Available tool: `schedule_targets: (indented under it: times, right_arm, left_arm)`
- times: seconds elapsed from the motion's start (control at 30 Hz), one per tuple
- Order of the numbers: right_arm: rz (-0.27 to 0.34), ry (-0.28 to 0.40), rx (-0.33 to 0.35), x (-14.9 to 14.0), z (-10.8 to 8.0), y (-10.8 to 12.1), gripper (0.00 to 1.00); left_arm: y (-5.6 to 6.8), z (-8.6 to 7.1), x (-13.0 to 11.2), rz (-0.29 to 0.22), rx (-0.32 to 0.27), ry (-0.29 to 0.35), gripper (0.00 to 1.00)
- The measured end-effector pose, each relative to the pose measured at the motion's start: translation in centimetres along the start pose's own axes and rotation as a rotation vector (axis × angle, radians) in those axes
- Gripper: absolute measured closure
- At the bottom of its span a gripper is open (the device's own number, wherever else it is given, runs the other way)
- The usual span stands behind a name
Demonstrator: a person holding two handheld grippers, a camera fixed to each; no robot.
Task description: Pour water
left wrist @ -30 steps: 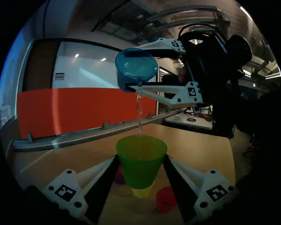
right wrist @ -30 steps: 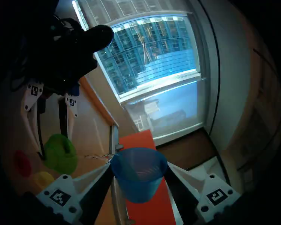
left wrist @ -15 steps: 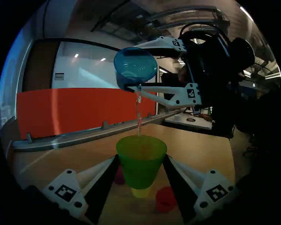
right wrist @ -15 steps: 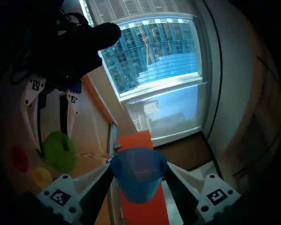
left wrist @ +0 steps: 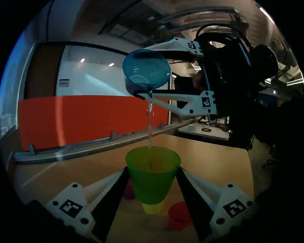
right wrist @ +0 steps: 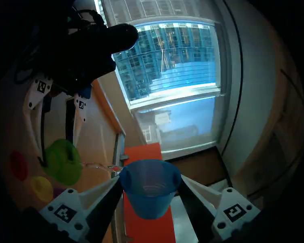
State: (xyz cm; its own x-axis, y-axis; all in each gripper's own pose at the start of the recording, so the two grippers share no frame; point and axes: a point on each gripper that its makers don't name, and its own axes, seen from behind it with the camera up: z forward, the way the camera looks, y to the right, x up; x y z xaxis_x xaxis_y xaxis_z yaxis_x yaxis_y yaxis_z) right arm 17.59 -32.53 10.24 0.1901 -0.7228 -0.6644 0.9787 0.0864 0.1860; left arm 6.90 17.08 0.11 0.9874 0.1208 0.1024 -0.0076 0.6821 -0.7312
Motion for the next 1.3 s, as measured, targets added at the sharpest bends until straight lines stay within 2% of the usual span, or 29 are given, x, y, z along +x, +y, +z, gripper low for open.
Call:
schedule_targets:
  times: [0.67,1.3]
  right_arm:
    - [-0.061,0.014,-0.006,0.61,-0.26,0.20,0.10]
    - [-0.161,0.014,-0.018,1.02,0.18,0.08,0.10]
  left_arm:
    - [-0.08,-0.02,0.07,0.000,0.002,0.000,0.17]
    - [-0.56,-0.03,-0.01,-0.006,0.011,0.004,0.17]
